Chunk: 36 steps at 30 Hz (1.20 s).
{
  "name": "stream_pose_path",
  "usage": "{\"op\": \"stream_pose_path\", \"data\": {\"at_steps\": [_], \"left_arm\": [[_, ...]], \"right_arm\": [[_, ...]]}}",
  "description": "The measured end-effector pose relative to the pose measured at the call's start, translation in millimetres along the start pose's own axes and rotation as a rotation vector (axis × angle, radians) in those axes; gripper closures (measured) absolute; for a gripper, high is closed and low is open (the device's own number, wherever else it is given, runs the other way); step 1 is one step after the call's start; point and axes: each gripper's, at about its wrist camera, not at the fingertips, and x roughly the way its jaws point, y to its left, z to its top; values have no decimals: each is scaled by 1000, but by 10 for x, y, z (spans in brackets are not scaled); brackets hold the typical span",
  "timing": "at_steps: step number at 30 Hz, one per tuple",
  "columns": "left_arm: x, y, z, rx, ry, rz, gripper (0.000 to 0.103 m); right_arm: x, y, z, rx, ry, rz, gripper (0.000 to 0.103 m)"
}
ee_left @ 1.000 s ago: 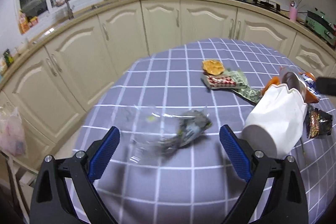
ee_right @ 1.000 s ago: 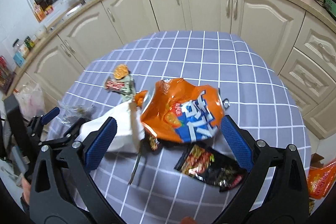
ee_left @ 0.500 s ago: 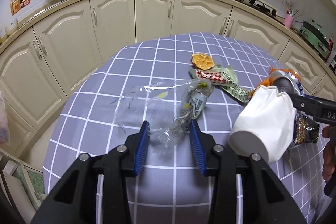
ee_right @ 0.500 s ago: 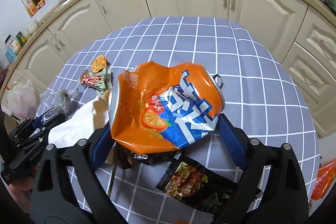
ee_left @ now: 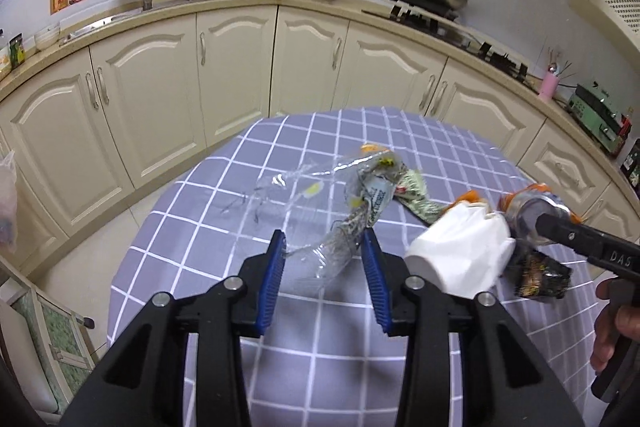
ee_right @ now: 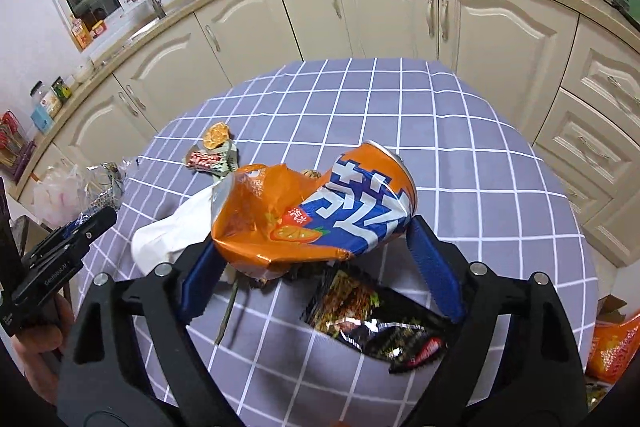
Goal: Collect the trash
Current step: 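Grasp the clear plastic bottle with the left tool while the right tool grasps the orange Fanta can, then carry the clear bottle and Fanta can over the blue bin with both tools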
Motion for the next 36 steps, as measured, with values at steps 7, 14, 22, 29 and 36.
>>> {"op": "stream_pose_path", "data": {"at_steps": [7,14,22,29,36], "left_arm": [[-213,-269,-12,24,-28,-41,65],[-264,-483,-122,47,-17,-66,65],[-392,-568,-146,51,-37,-76,65],[-577,-728,-87,58,-80,-106,65],[-813,-1133,-20,92,-132,-175,65]], "right_arm": [[-151,-103,-78,12,-12,18,31],[-130,-174,-189,26,6,53,32],[-238,-184,-265,32,-25,85,33],[-577,-257,-263,44,-93,101,33],[-1187,-485,-256,71,-208,86,33]]}}
